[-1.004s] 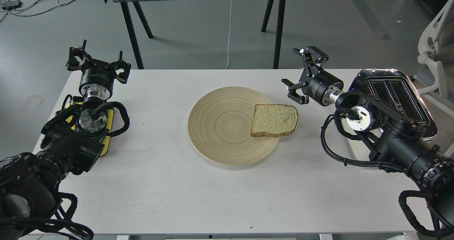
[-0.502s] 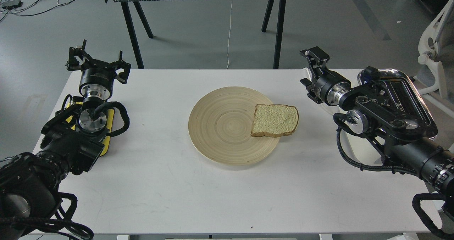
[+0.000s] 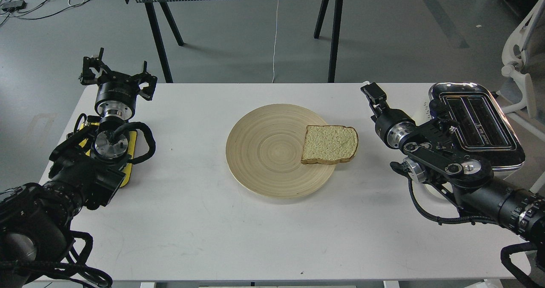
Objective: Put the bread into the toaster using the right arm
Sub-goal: 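Move the right gripper away from the toaster and open it, then reach the right gripper to the bread slice in the bowl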
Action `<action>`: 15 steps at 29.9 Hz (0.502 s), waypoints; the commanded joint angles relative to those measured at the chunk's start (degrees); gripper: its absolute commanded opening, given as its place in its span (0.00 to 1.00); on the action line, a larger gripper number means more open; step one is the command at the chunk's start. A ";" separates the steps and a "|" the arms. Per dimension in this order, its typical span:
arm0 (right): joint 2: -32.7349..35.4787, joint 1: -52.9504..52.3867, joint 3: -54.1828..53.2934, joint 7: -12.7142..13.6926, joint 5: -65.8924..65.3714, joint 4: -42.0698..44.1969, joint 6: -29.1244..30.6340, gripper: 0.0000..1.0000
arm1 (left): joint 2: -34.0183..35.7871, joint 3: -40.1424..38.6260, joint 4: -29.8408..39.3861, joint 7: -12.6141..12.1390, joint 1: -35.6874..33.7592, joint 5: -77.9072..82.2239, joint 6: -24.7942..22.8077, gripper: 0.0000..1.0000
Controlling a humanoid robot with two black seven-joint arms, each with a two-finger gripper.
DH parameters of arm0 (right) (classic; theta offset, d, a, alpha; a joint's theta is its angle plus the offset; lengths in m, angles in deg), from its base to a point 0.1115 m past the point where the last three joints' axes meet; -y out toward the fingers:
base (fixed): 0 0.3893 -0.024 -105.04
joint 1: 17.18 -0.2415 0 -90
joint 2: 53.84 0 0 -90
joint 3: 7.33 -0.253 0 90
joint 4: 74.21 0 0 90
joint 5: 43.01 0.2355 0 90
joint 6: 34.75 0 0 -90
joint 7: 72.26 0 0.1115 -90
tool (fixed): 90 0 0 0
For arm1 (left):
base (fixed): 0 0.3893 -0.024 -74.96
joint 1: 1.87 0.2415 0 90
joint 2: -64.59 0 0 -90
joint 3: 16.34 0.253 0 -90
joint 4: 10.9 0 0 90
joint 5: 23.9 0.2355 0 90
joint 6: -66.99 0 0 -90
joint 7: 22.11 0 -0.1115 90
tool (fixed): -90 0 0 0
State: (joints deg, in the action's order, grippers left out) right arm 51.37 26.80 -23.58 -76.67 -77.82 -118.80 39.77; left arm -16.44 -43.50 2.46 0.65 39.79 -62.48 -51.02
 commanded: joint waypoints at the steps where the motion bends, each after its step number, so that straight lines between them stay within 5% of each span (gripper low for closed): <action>1: -0.09 0.58 2.18 0.02 0.00 0.12 -1.13 0.99 | 0.00 0.00 0.00 0.00 0.00 0.00 0.00 1.00; 15: -0.62 1.81 8.07 0.02 0.09 -1.99 -1.40 0.95 | 0.00 0.00 0.00 0.00 0.00 0.00 0.00 1.00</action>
State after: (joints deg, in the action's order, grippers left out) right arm 50.98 28.34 -16.42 -76.67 -77.73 -119.71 38.31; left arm -16.44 -43.50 2.46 0.65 39.79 -62.48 -51.02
